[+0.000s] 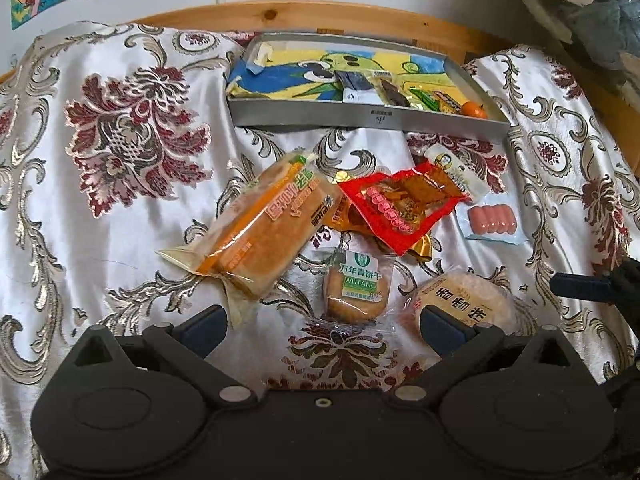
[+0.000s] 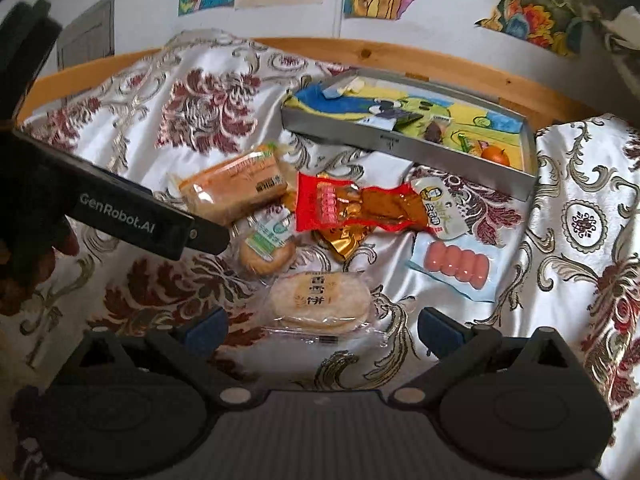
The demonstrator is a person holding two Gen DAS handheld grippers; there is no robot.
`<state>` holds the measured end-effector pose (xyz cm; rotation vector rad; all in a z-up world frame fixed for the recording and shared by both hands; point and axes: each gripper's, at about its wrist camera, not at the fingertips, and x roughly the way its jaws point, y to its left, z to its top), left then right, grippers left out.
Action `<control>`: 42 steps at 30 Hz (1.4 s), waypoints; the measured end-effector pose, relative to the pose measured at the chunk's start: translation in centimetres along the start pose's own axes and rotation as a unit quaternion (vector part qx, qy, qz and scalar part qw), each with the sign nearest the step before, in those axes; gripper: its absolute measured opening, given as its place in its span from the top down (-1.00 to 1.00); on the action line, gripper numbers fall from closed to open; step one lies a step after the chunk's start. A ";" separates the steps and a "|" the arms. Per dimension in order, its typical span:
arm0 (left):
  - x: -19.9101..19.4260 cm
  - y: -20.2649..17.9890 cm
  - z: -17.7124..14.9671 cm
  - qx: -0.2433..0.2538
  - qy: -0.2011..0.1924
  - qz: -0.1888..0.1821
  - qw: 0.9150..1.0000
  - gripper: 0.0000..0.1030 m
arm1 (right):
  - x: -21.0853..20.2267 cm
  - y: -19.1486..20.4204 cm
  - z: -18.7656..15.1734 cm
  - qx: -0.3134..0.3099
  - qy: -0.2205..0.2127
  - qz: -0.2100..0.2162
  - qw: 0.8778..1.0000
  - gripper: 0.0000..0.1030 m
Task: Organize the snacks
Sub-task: 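Move the left tool to the WUTANG cake while the right tool approaches the round pastry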
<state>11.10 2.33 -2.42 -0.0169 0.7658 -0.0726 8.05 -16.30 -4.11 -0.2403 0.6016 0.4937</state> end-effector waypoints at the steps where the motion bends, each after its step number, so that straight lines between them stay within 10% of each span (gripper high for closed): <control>1: 0.3 0.0 0.0 -0.001 0.002 -0.002 1.000 -0.98 | 0.4 0.0 0.1 -0.001 0.004 0.000 1.000 -0.99; 42: 6.2 -0.9 0.7 -0.025 0.021 -0.004 0.999 -0.95 | 6.5 -0.6 0.4 -0.068 -0.005 0.003 0.998 -0.99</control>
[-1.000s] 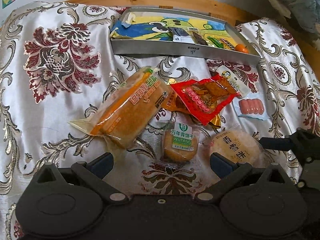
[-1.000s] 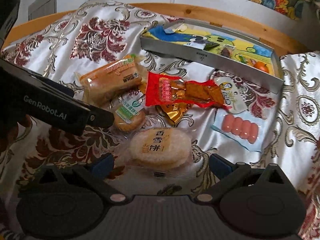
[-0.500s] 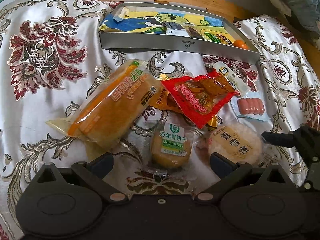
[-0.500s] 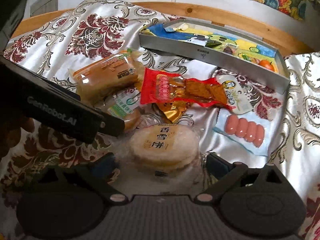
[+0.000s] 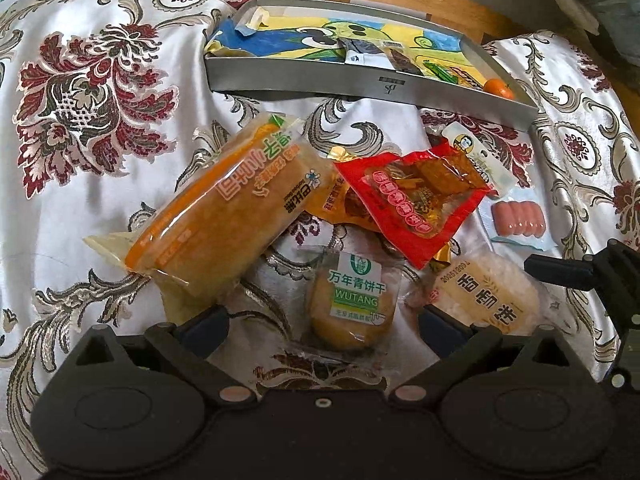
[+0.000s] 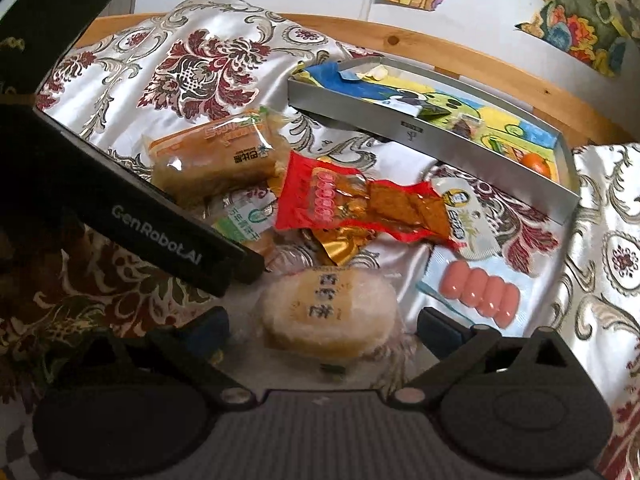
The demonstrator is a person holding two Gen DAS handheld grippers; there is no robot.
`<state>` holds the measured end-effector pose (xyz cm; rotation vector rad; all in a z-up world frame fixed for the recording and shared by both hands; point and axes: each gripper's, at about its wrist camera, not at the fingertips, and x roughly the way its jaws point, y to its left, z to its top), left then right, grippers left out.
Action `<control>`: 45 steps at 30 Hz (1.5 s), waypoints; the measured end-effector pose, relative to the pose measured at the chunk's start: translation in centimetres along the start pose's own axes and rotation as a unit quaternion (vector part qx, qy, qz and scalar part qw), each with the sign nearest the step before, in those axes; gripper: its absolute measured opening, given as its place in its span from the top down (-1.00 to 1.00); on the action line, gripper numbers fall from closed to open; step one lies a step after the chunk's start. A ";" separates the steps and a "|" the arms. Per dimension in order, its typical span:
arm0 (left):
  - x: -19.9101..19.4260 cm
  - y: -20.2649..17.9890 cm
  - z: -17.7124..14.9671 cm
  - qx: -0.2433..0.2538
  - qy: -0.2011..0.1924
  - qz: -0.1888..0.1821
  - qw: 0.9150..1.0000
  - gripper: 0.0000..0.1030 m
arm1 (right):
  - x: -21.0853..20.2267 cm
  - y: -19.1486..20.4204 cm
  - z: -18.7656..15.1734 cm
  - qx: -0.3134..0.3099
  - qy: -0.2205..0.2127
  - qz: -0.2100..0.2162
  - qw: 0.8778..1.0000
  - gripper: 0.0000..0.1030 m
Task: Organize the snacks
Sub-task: 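Move the left tool to the WUTANG cake while the right tool approaches the round pastry, then close the left tool on the WUTANG cake while the right tool grasps the round pastry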
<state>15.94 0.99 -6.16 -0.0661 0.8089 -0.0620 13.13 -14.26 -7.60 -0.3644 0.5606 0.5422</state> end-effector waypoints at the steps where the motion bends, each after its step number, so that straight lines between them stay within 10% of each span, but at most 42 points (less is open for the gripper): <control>1: 0.1 0.0 0.0 0.000 0.000 0.001 1.000 -0.95 | 0.2 0.0 0.1 -0.001 0.001 -0.001 1.000 -0.99; 14: 0.2 -0.5 -0.4 0.023 -0.004 0.000 1.000 -0.95 | -0.3 -1.9 -0.4 0.042 0.001 0.001 0.999 -0.48; 35: 0.9 -1.6 -1.0 0.083 -0.033 -0.002 0.996 -0.07 | 0.2 -3.8 -1.2 0.057 0.011 -0.022 0.998 -0.67; 45: 0.5 -1.9 -1.3 0.078 -0.034 -0.020 0.996 0.00 | 0.1 -2.9 -1.4 0.041 -0.007 -0.035 0.999 -0.54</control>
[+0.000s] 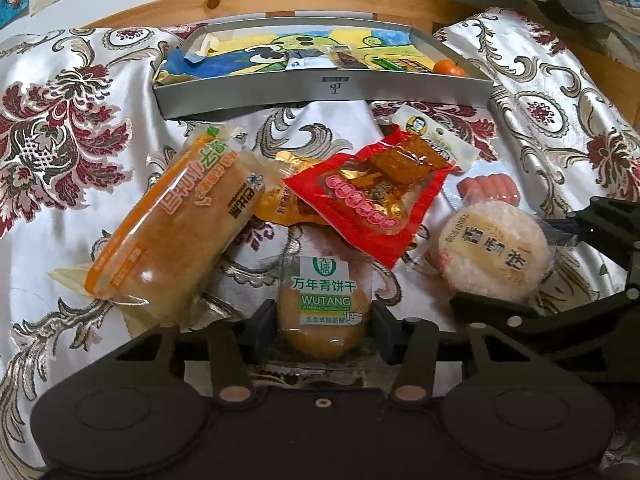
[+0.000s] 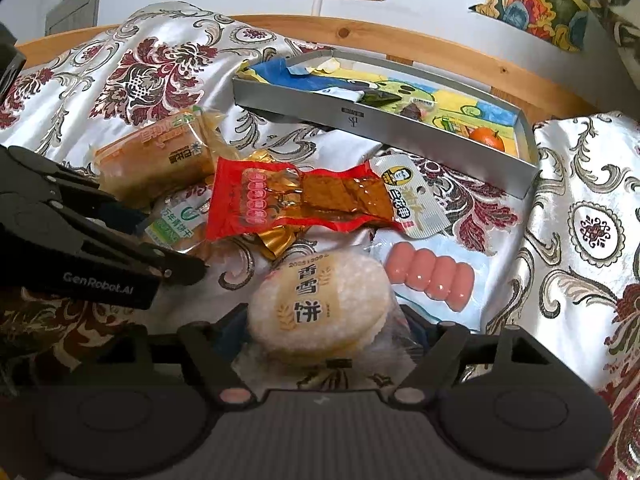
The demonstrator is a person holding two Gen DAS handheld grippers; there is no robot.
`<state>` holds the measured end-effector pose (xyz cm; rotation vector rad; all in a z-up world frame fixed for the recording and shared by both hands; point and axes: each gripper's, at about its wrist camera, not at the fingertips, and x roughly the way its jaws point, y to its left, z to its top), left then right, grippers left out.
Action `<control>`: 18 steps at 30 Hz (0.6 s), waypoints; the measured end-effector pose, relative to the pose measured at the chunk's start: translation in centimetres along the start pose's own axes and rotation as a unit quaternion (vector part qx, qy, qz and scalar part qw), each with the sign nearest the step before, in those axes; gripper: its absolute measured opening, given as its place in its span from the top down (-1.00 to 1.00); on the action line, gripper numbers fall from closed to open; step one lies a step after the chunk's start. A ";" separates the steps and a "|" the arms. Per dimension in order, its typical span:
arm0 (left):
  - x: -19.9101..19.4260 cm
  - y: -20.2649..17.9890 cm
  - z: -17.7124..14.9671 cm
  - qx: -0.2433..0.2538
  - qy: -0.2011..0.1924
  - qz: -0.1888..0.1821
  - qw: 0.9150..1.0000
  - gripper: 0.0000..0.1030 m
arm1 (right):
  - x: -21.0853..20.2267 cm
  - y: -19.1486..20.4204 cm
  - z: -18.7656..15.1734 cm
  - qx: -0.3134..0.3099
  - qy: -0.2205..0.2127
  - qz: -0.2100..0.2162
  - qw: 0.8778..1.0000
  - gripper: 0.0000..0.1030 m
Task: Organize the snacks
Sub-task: 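Close the left tool on the WUTANG cake while the right tool grasps the round pastry, then lift and carry the cake and pastry over the grey tray with both tools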
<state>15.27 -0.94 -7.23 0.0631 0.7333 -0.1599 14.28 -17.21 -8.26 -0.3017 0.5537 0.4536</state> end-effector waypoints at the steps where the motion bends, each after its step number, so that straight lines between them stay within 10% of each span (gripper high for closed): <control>1: -0.1 -0.1 0.0 0.000 0.000 -0.002 1.000 0.00 | -0.1 0.1 0.0 -0.002 -0.002 -0.001 1.000 -0.53; 18: -4.3 -1.3 0.2 -0.003 -0.032 -0.021 0.999 0.01 | -4.0 0.6 0.7 -0.021 -0.044 -0.028 0.998 -0.43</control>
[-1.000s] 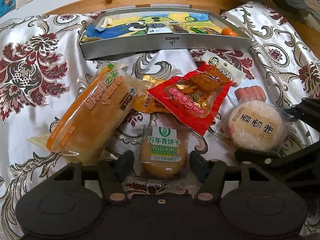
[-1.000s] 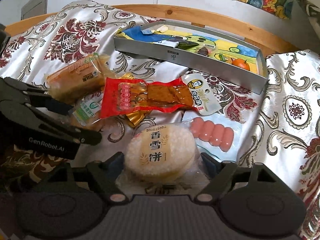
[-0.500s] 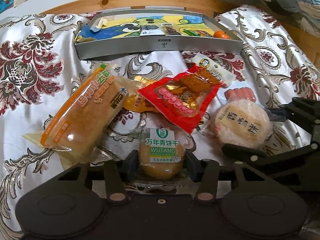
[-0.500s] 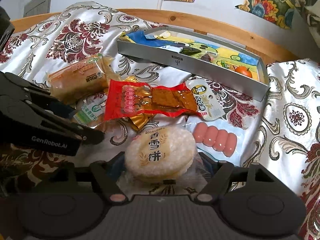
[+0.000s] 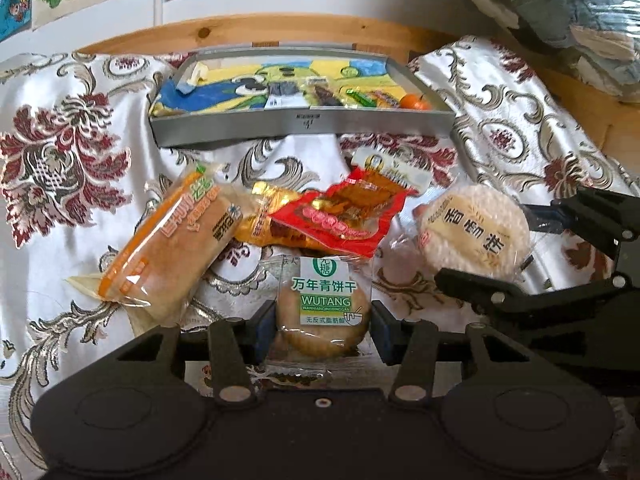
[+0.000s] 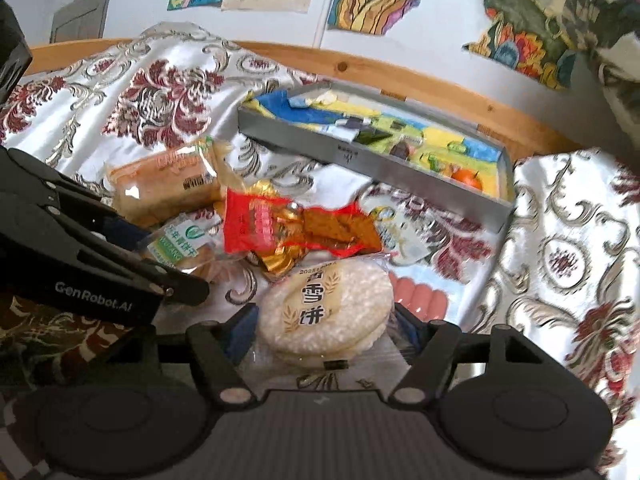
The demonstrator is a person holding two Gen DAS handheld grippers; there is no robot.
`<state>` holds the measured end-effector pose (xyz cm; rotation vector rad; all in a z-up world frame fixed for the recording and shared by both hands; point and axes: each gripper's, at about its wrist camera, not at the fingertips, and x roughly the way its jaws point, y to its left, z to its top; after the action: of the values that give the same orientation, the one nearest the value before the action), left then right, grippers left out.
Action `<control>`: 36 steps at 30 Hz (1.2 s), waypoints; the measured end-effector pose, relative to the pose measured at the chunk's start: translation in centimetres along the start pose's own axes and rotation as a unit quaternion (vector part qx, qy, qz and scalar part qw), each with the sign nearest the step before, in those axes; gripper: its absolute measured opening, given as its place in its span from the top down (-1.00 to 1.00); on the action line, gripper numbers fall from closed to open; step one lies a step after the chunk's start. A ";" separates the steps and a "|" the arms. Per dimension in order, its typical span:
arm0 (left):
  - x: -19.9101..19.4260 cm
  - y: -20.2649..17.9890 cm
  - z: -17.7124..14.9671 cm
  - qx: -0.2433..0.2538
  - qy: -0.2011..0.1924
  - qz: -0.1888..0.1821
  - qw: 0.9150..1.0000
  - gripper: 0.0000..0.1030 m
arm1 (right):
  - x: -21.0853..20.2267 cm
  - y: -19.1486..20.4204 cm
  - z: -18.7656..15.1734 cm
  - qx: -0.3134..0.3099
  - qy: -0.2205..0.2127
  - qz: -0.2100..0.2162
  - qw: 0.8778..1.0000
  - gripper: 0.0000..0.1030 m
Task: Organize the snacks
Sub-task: 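Lift and carry the cake and pastry over the grey tray with both tools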
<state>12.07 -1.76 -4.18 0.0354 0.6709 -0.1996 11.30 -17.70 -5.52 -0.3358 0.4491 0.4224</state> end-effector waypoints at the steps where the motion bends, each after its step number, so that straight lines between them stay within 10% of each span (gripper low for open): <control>1: -0.3 -0.1 0.1 0.000 -0.003 0.000 1.000 0.01 | -0.3 -0.1 0.2 -0.001 -0.004 -0.003 1.000 -0.42; 19: -3.4 -1.1 4.3 0.003 -0.059 0.010 0.998 0.01 | -4.4 -2.9 2.3 0.035 -0.059 -0.044 0.997 -0.43; 36: 1.4 1.2 10.7 -0.004 -0.085 0.027 0.996 0.00 | -1.8 -5.4 4.3 0.040 -0.075 -0.049 0.995 -0.44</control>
<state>19.93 -1.81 3.33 0.0279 0.5016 -0.1465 13.83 -21.21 0.11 -0.2456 0.3012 0.3312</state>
